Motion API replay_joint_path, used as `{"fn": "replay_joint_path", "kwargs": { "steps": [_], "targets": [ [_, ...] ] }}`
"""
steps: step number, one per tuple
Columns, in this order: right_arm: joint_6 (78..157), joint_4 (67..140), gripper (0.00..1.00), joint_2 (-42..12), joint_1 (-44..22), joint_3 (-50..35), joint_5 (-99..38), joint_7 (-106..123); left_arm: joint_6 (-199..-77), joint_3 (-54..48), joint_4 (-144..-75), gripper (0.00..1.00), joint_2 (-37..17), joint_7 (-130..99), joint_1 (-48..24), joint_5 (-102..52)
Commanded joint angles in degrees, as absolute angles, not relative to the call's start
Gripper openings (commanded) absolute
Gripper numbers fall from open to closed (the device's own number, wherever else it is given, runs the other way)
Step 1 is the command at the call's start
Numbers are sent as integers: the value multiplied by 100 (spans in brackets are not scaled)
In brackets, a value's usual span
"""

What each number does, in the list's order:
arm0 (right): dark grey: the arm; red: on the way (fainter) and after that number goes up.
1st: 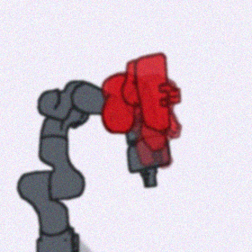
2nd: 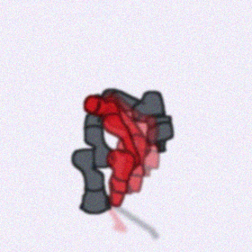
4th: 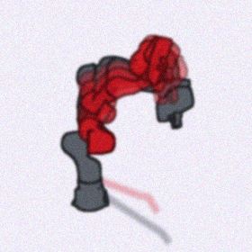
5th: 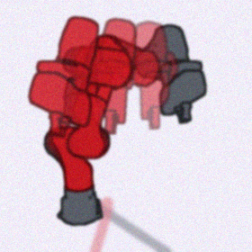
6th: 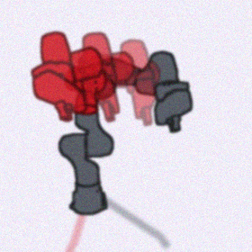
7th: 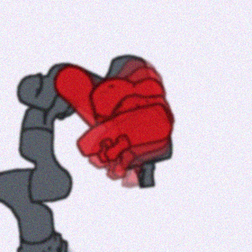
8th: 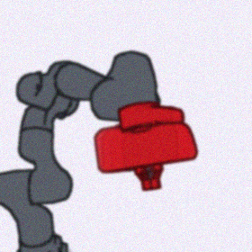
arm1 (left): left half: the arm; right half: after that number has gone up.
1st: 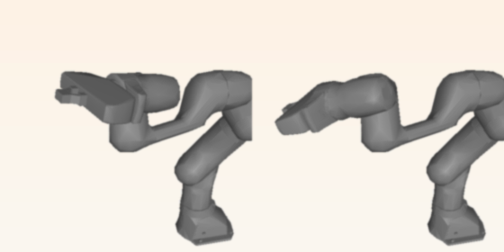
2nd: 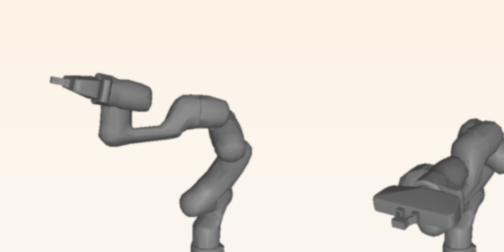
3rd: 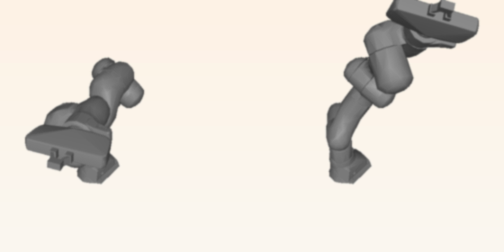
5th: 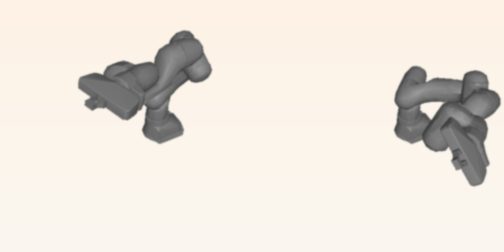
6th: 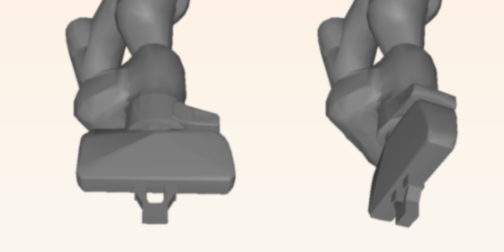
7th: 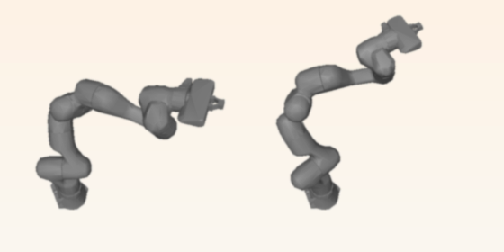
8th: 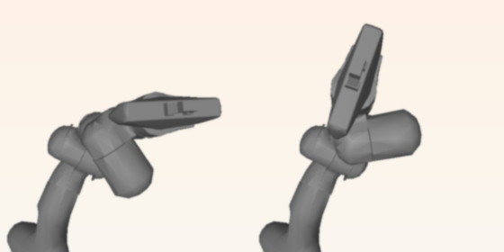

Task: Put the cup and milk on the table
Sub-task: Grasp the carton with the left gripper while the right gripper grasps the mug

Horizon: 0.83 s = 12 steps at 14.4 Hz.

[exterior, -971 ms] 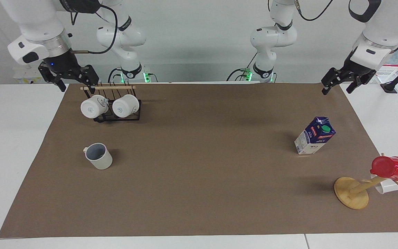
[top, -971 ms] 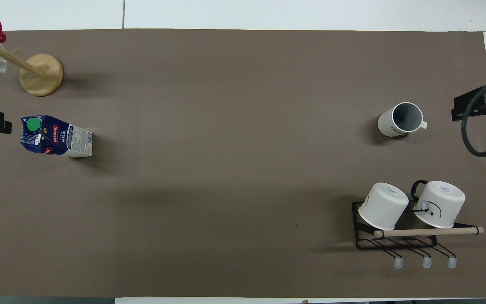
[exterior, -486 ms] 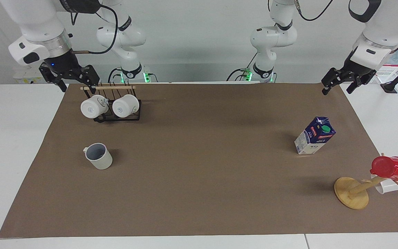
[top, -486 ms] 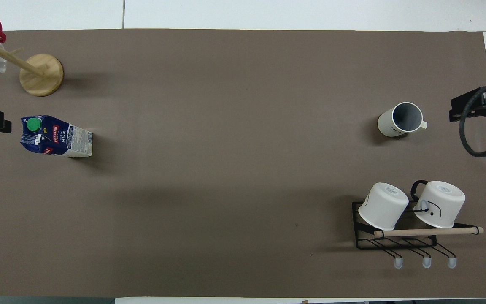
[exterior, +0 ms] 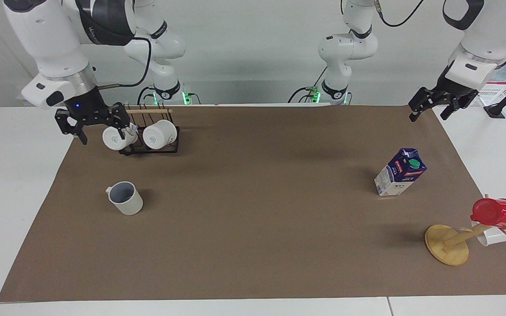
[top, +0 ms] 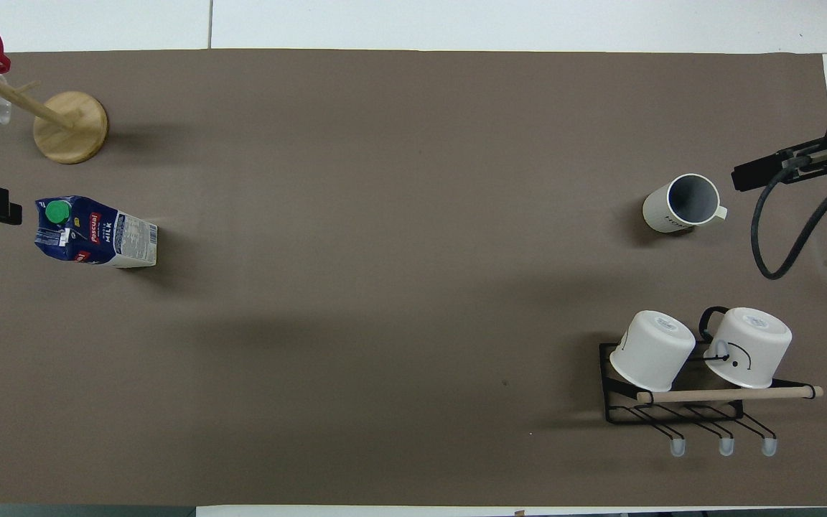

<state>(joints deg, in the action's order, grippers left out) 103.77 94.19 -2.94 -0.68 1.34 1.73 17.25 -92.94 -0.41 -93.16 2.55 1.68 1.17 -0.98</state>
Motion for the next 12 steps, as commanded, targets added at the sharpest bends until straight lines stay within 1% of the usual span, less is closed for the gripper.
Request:
{"fn": "replay_joint_path", "kwargs": {
  "steps": [1,3,6,7,9,12],
  "targets": [
    [10949,9598,100,-622,166,105,79,2442,-9842,-35,-9913,100,457,229,132,-158],
    [11423,9833,100,-851,246,105,79,2514,-10298,-35,-10264,100,448,229,132,-158],
    [12416,10536,100,-1001,386,105,79,2653,-11011,-44,-10809,100,378,184,105,-158],
    [12619,10677,100,-1045,395,105,79,2802,-11248,-44,-10958,100,343,185,123,-158],
    [12674,10757,100,-1256,448,105,44,3284,-11652,-35,-11187,100,238,185,149,-158],
    [13287,11283,100,-1213,448,105,-96,3401,-11969,-35,-11530,100,220,202,202,-158]
  ]
}}
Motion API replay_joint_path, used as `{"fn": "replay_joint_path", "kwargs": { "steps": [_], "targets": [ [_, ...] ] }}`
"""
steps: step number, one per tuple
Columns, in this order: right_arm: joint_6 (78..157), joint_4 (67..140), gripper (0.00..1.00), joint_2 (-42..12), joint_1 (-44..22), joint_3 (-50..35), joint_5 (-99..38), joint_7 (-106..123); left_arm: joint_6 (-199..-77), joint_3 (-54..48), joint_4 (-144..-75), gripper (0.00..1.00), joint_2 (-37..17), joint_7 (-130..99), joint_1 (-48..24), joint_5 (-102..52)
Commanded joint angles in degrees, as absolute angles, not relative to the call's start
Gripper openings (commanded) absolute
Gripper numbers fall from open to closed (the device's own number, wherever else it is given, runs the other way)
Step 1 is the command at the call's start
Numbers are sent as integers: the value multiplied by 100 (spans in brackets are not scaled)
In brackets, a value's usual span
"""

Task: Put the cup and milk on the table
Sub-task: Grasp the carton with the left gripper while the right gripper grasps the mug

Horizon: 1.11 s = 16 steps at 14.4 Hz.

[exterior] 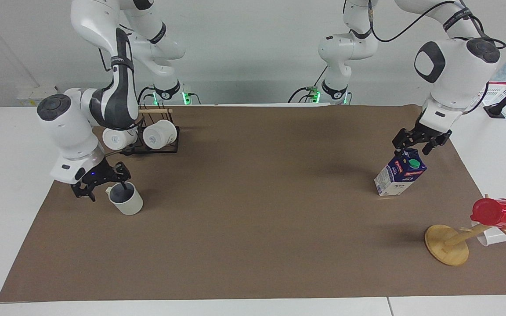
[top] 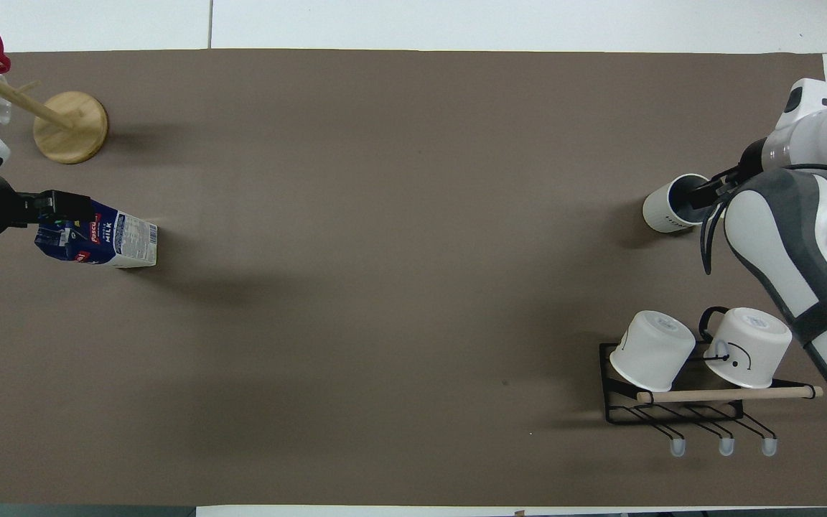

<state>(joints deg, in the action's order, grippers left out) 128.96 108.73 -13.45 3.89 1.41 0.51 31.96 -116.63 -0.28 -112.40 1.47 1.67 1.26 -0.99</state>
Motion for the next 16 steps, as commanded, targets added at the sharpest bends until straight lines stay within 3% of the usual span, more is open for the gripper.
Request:
{"fn": "replay_joint_path", "kwargs": {
  "steps": [1,2,6,7,8,15,16],
  "targets": [
    [13420,11320,100,-1309,518,105,-114,3436,-12153,-35,-11662,100,211,185,237,-158],
    [13464,11277,99,-1484,579,105,-114,3471,-12329,-35,-11724,100,150,185,246,-167],
    [13859,11180,76,-1766,519,105,-123,3401,-12463,-35,-11733,100,62,193,290,-167],
    [13826,11171,58,-1775,501,97,-123,3401,-12463,-35,-11733,100,62,193,290,-167],
    [13782,11162,3,-1775,501,97,-114,3401,-12463,-35,-11733,100,62,202,290,-158],
    [12552,10521,0,-1609,501,88,-123,2173,-12463,-35,-11681,100,35,211,299,-158],
    [12499,10512,0,-1495,492,88,-123,1936,-12463,-35,-11681,79,35,220,299,-158]
  ]
}}
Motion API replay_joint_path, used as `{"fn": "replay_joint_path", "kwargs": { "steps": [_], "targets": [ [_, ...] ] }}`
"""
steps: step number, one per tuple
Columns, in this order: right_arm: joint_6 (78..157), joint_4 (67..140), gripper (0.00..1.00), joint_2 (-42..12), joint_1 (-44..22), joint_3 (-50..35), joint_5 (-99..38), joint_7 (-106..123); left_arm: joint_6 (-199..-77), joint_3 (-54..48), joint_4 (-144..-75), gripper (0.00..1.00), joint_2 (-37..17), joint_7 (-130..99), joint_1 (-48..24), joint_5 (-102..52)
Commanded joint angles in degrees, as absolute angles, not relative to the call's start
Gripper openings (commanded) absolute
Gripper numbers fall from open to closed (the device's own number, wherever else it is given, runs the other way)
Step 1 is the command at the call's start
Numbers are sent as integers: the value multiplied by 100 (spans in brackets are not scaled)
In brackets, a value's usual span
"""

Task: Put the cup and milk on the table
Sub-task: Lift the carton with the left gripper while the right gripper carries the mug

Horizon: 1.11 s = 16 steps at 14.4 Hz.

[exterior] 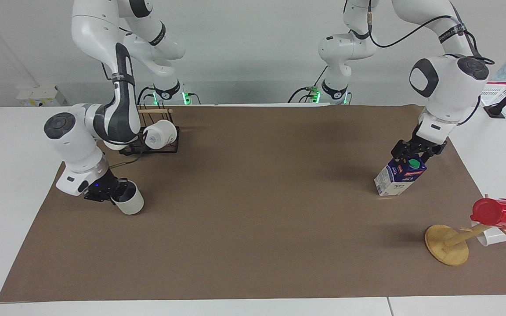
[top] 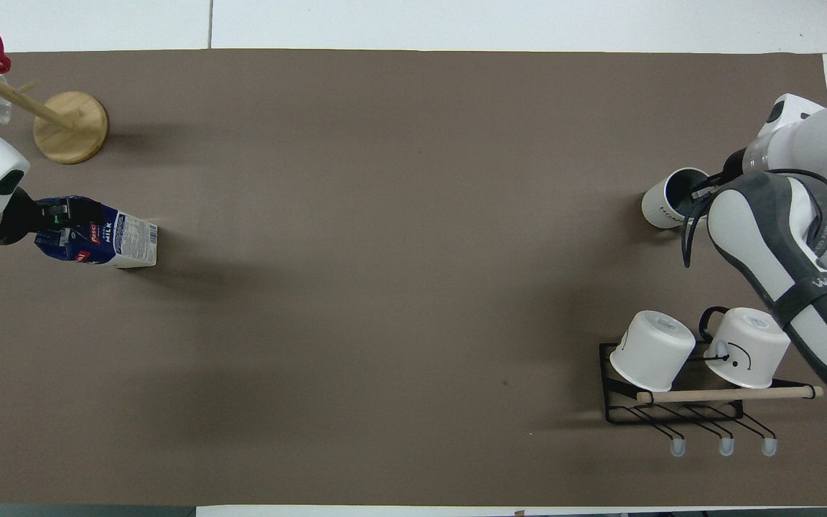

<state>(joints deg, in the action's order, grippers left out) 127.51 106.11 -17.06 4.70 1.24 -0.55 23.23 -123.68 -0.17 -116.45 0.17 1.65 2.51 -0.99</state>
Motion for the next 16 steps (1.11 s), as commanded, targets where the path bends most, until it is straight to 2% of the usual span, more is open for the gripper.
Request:
{"fn": "replay_joint_path", "kwargs": {
  "steps": [1,2,3,4,9,13,16],
  "targets": [
    [12368,10494,0,-1346,483,70,-123,1646,-12463,-35,-11681,52,44,211,299,-158],
    [12236,10468,0,-1214,388,-17,-114,1182,-12454,-35,-11681,28,44,228,308,-158],
    [12069,10416,0,-1117,239,-26,-79,673,-12454,-35,-11672,8,35,229,325,-158],
    [11911,10337,0,-1099,46,-26,-18,155,-12454,-35,-11672,0,44,237,325,-158],
    [12251,10336,0,-1186,-1219,-35,245,-2395,-12288,-35,-11488,0,88,211,308,-158],
    [12393,10100,0,-1695,-2353,-35,912,-4277,-11507,-35,-10909,0,141,193,281,-105],
    [12462,10089,0,-1925,-2794,-35,949,-4763,-10979,-35,-10513,0,158,193,273,-105]
  ]
}}
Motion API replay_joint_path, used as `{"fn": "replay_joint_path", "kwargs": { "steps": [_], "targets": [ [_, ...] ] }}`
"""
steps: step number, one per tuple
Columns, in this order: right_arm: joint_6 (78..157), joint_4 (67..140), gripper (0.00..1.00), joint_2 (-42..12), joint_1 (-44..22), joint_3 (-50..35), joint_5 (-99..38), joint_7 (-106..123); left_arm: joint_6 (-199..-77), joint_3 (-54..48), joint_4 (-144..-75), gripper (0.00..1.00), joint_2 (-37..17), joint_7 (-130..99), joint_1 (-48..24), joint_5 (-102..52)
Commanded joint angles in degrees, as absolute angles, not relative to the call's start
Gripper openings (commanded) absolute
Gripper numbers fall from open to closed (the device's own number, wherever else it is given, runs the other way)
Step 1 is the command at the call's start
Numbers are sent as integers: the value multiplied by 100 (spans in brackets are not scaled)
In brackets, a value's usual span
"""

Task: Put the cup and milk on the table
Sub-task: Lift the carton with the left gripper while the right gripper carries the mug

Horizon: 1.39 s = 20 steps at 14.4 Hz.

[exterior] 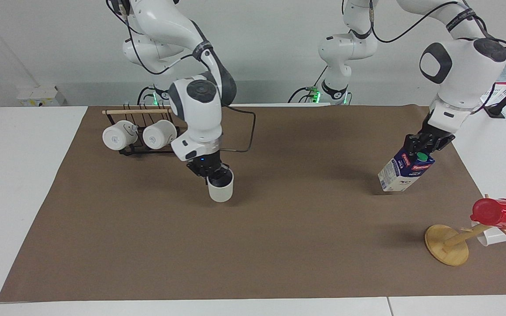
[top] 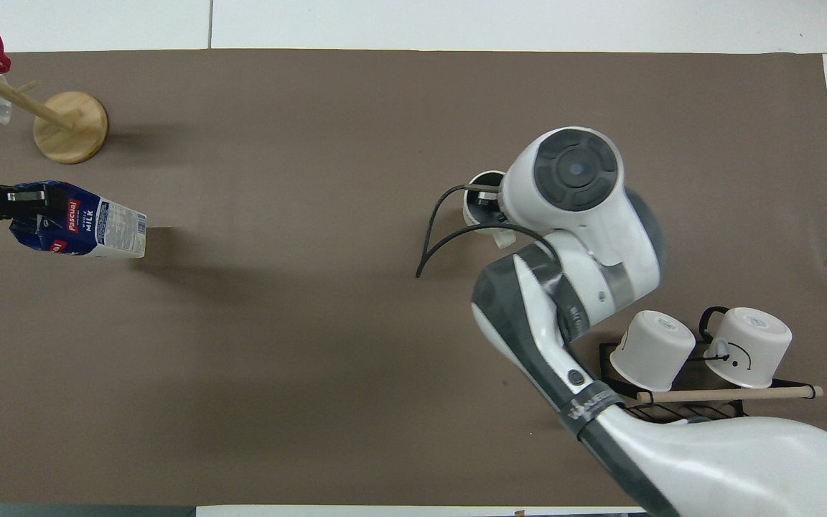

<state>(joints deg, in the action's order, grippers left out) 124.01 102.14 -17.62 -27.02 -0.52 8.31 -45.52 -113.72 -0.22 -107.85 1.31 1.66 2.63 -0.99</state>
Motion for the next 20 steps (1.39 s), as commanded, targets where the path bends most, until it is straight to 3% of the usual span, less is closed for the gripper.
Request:
{"fn": "replay_joint_path", "kwargs": {
  "steps": [1,6,11,12,13,16,20],
  "targets": [
    [12506,10116,0,-1942,-2821,-35,949,-4764,-10891,-35,-10416,0,158,185,255,-105],
    [12849,10441,0,-1925,-2865,-53,940,-4650,-10205,-79,-9739,0,132,71,211,-44],
    [13280,10748,0,-1916,-2926,-53,923,-4658,-10213,-132,-9694,0,141,-754,-429,202],
    [13272,10749,37,-1916,-2927,-53,932,-4650,-10230,-141,-9703,0,141,-982,-605,202],
    [13289,10740,99,-1916,-2909,-53,932,-4606,-10239,-141,-9712,0,141,-1167,-763,202],
    [13132,10609,100,-1759,-2769,-18,932,-4474,-10300,-141,-9756,0,79,-1712,-1282,193],
    [12308,10451,100,-925,-2154,-35,713,-3631,-10573,-141,-9800,0,-61,-2608,-2028,176]
  ]
}}
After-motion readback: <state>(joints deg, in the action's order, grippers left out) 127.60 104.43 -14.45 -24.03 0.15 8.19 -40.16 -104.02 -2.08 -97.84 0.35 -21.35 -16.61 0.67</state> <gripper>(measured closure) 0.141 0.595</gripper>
